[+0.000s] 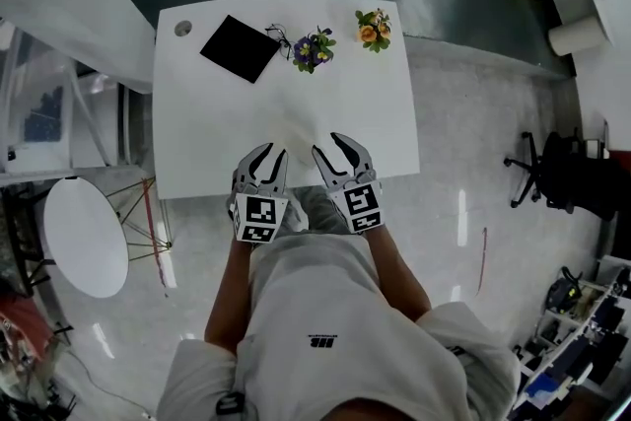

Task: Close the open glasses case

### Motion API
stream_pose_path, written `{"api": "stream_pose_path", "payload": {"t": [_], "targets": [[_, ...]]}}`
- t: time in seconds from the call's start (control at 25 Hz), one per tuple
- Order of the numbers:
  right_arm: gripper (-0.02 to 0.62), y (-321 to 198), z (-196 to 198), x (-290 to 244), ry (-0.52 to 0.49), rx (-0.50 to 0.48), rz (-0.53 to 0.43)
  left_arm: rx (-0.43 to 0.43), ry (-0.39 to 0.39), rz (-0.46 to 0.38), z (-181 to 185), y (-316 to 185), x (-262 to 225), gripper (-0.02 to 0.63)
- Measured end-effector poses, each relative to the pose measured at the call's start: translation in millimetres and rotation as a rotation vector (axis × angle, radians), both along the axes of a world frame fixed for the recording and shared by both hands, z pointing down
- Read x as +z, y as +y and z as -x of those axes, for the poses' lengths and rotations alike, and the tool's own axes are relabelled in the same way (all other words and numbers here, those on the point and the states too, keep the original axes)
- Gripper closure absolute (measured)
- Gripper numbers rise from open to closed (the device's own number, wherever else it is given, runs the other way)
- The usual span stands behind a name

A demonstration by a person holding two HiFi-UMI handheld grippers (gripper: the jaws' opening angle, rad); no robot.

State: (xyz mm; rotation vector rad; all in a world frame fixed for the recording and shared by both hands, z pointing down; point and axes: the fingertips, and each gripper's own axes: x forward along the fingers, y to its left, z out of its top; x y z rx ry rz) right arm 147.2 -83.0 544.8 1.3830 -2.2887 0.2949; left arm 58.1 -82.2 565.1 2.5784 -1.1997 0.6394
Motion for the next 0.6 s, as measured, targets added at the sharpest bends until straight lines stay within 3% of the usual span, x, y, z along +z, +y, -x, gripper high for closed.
{"api": "stream_pose_path", "payload": {"t": [0.6], "targets": [[0.419, 12, -3, -24, -0.018, 0.038, -0.021, 0.016, -0.004, -0.050, 3, 3, -28, 0.485]]}}
